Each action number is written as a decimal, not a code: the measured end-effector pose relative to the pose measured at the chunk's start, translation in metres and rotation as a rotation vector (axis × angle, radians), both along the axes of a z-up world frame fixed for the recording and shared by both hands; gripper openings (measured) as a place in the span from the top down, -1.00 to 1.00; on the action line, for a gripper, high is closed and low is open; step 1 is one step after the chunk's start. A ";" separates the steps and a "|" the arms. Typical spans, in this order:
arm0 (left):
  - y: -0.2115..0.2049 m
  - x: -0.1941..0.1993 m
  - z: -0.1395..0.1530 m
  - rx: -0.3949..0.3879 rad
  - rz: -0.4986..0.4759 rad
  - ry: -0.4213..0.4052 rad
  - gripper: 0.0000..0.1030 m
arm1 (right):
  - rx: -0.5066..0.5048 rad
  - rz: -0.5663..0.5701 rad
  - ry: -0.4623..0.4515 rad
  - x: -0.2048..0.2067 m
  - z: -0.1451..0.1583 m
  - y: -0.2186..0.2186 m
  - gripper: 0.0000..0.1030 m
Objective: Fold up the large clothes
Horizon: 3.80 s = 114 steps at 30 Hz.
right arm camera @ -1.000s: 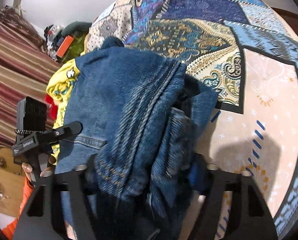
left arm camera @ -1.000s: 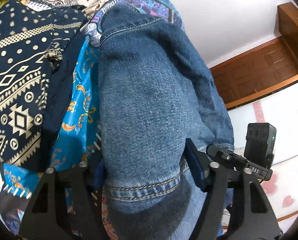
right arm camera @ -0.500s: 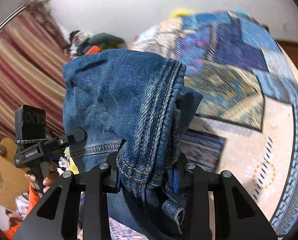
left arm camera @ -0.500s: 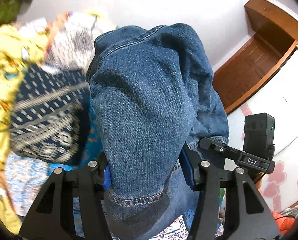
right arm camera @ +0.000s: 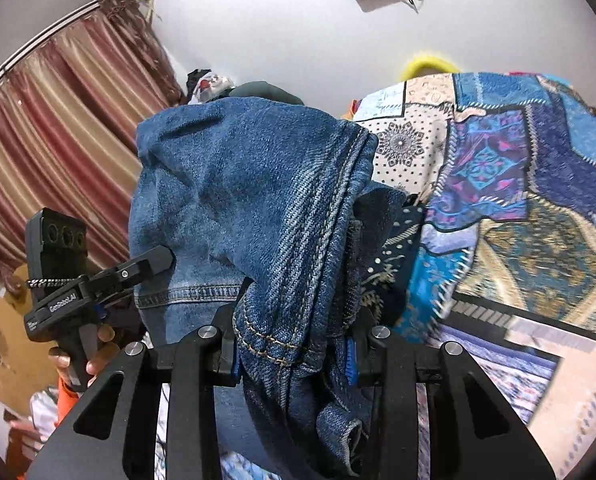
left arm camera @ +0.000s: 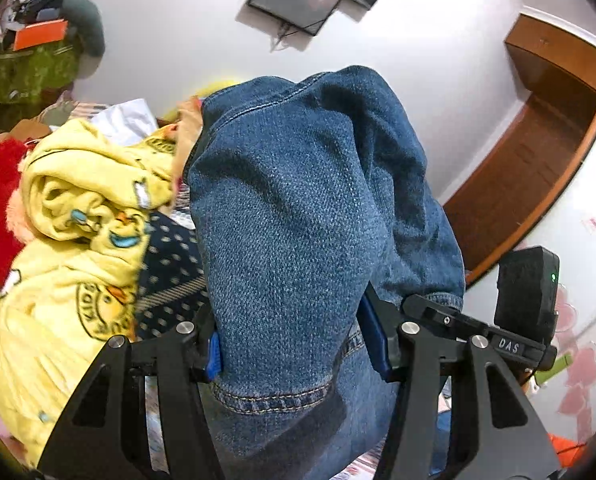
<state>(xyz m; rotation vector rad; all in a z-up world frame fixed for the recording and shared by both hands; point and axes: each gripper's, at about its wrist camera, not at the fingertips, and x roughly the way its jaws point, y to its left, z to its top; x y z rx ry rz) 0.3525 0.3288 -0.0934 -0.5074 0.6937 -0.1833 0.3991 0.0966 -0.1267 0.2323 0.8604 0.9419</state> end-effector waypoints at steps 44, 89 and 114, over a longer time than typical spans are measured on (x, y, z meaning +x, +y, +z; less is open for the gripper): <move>-0.052 -0.090 -0.024 0.370 0.200 0.120 -0.82 | -0.321 -0.035 -0.149 -0.062 -0.002 -0.029 -0.61; -0.198 -0.286 0.095 0.537 0.393 -0.502 -0.98 | 0.006 -0.301 -0.680 -0.266 0.116 -0.121 -1.00; -0.193 -0.278 0.090 0.535 0.389 -0.471 -0.99 | -0.010 -0.310 -0.671 -0.269 0.120 -0.123 -1.00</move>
